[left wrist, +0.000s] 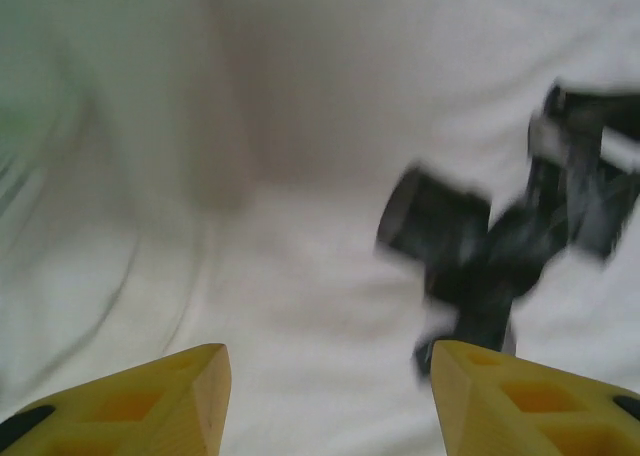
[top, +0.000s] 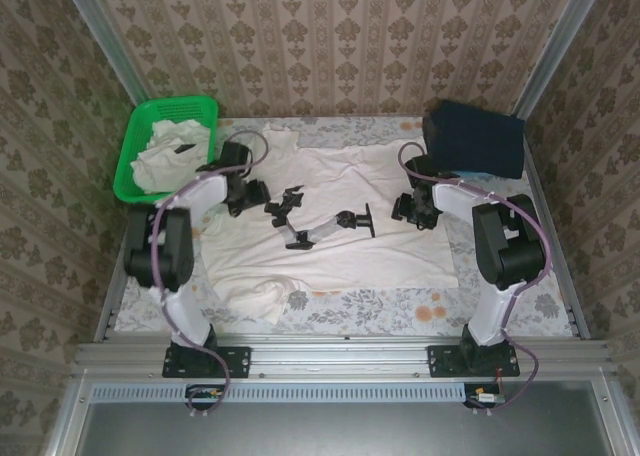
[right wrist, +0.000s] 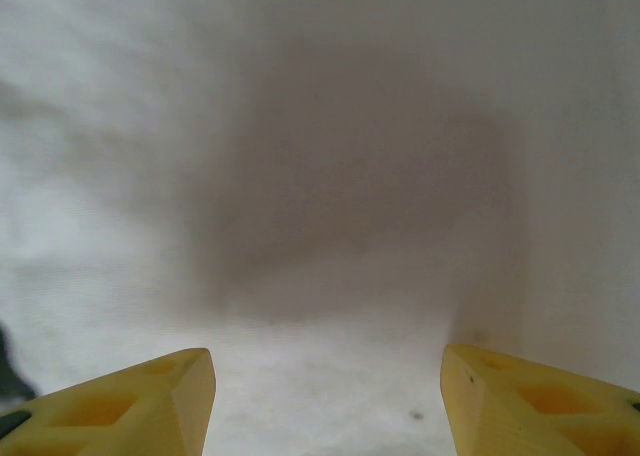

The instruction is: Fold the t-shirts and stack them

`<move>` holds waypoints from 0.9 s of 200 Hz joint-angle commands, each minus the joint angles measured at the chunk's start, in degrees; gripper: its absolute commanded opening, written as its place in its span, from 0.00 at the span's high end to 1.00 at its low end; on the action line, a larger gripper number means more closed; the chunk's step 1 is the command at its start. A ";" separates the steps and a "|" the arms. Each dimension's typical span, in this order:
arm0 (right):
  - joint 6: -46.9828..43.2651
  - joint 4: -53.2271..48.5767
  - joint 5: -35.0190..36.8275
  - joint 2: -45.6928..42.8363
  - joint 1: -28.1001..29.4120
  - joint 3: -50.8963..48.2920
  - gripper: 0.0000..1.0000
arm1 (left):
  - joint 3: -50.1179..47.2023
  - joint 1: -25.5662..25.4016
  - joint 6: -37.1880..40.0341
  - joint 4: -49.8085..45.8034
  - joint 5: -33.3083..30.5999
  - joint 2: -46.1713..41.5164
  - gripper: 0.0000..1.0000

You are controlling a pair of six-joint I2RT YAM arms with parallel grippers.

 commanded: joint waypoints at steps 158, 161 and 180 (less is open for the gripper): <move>1.49 -4.91 1.33 -7.43 -0.42 0.37 0.36 | 28.91 1.28 5.35 -8.68 -4.22 18.16 0.40; 1.42 -4.67 1.29 -7.19 -0.29 1.06 0.36 | 29.58 0.98 5.40 -8.64 -4.72 18.41 0.39; 0.31 -4.47 1.32 -3.51 0.24 7.10 0.36 | 35.35 0.22 6.18 -9.01 -3.81 22.25 0.36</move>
